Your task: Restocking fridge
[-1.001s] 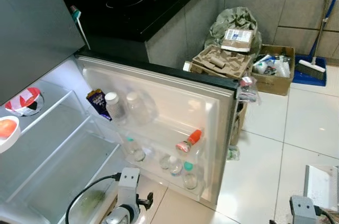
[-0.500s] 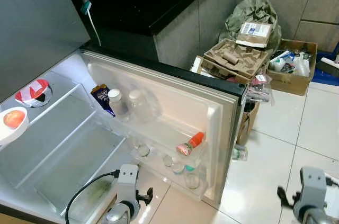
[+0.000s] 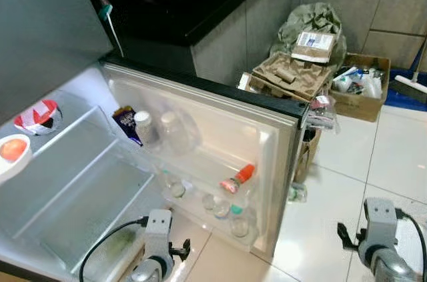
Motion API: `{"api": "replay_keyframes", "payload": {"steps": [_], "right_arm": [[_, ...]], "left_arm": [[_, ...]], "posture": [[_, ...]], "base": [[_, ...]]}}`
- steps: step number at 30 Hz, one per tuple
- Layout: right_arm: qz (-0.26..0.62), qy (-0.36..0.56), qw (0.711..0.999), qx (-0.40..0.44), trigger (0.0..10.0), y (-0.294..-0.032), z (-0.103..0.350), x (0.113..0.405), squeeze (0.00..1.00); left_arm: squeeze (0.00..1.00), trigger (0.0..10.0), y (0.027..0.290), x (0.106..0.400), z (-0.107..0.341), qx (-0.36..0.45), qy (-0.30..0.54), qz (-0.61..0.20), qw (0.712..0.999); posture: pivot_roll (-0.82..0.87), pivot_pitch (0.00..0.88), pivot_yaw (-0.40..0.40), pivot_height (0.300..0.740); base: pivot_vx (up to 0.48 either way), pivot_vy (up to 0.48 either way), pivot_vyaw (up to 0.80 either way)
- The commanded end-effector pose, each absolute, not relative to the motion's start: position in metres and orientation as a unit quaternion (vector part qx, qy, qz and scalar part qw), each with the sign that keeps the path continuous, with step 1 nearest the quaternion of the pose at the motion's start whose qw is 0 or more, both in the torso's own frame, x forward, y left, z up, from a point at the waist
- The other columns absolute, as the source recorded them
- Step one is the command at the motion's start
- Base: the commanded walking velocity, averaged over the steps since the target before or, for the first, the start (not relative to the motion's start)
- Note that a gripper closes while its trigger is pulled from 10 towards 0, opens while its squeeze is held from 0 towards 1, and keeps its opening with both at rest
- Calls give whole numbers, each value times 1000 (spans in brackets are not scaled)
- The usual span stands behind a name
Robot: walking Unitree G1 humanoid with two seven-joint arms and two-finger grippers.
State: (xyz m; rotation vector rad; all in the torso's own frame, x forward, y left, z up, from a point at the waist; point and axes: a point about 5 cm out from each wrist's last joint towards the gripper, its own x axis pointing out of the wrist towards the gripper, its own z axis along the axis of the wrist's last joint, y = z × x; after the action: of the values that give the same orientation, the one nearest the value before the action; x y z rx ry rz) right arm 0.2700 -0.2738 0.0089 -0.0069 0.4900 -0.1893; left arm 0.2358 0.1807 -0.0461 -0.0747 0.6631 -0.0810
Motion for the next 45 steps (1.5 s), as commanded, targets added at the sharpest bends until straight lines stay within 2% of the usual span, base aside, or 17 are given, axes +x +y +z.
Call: {"api": "replay_keyframes", "payload": {"steps": [1,10,12,13,16,23,24,29,30,31,33,34,37,38,40,42,45], "right_arm": [[-89,246,965,-1,10000,-273,9,270,0],[-52,240,969,-27,10000,-264,16,280,0],[-45,239,967,-78,10000,-260,22,289,0],[-45,239,967,-78,10000,-260,22,289,0],[-78,242,958,-134,10000,-265,32,300,0],[-137,218,954,-152,10000,-277,59,321,0],[-143,207,957,-146,0,-277,66,326,0],[-135,186,965,-124,157,-268,79,339,0],[-126,182,968,-115,8275,-263,81,342,0],[-114,176,972,-107,10000,-258,83,345,0],[-93,163,978,-93,10000,-249,86,350,0],[-62,140,986,-71,10000,-235,91,355,0],[-46,130,989,-58,10000,-229,94,358,0],[-3,110,994,-26,10000,-212,99,362,0],[-3,110,994,-26,10000,-212,99,362,0],[40,95,995,1,10000,-198,102,364,0],[73,88,993,19,10000,-190,104,364,0]], "left_arm": [[0,10000,186,231,-49,-34,332,-33,942],[0,10000,187,233,-47,-34,325,-33,944],[0,10000,188,234,-46,-34,323,-33,945],[0,10000,188,234,-46,-34,323,-33,945],[0,10000,188,235,-45,-33,321,-33,946],[0,10000,190,234,-45,-30,319,-31,947],[0,10000,191,233,-45,-28,318,-29,947],[0,10000,200,228,-46,-23,315,-6,949],[0,10000,203,225,-47,-18,319,0,948],[0,10000,206,222,-49,-11,322,5,947],[0,10000,211,216,-52,0,334,12,942],[0,10000,218,207,-58,6,351,22,936],[0,10000,220,201,-61,5,359,27,933],[0,10000,226,185,-69,10,387,32,921],[0,10000,226,185,-69,10,387,32,921],[0,10000,230,169,-77,16,415,36,909],[0,10000,232,160,-81,19,429,38,902]], "posture": [[-104,105,107,730],[-101,104,107,730],[-102,103,110,730],[-102,103,110,730],[-99,101,109,730],[-92,102,106,730],[-88,103,107,730],[-85,104,110,730],[-85,104,110,730],[-85,104,110,730],[-78,103,108,730],[-80,105,111,730],[-80,106,112,730],[-82,107,116,730],[-82,107,116,730],[-85,108,119,730],[-86,109,120,730]], "base": [[0,0,0],[0,0,0],[0,0,0],[0,0,0],[0,0,0],[0,0,0],[0,0,0],[0,0,0],[0,0,0],[0,0,0],[0,0,0],[0,0,0],[0,0,0],[0,0,0],[0,0,0],[0,0,0],[0,0,0]]}}
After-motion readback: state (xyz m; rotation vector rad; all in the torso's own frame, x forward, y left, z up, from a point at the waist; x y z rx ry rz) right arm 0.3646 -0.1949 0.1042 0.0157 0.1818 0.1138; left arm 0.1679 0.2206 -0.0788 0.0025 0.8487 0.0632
